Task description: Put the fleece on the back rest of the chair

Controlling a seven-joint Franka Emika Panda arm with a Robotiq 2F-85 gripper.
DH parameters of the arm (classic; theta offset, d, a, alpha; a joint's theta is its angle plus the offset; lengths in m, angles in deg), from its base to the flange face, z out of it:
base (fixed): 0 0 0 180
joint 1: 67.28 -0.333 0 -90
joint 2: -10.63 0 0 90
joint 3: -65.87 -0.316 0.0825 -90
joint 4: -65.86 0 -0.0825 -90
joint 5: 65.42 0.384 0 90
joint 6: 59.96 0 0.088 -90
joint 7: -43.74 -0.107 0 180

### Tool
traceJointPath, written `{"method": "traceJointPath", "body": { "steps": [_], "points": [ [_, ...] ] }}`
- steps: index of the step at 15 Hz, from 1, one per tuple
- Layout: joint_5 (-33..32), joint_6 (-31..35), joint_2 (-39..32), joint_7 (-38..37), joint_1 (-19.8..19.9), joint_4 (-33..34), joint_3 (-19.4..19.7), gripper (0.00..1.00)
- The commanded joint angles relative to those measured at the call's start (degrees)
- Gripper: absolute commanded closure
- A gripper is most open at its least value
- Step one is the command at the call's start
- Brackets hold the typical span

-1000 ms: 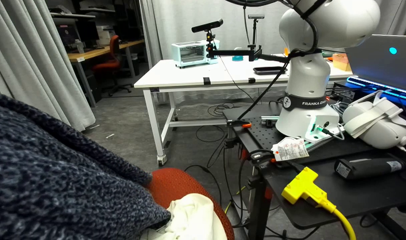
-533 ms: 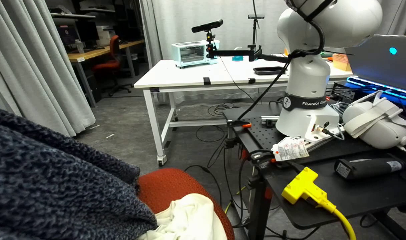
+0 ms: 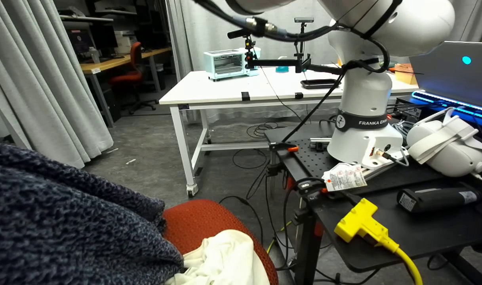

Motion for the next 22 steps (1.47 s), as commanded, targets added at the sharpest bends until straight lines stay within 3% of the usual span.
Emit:
{"method": "traceJointPath", "body": {
  "steps": [1,2,3,5,13,18,22],
  "points": [
    [0.57,5.5,-8.28,4.88,2.01,5.25,-1.3,0.99],
    [0.64,5.92,-9.73,5.5,2.65,5.23,-1.44,0.99],
    [0.74,5.97,-11.05,6.13,3.22,5.35,-1.64,0.7],
    [0.66,5.54,-12.66,7.31,3.96,5.35,-2.0,0.64],
    [0.34,2.05,-12.38,10.67,3.2,3.81,-3.37,0.02],
    [-0.09,0.06,-10.8,10.6,0.92,3.33,-3.68,0.0],
    [-1.32,-5.91,-7.3,8.09,-1.49,2.04,-1.21,0.0]
  ]
}}
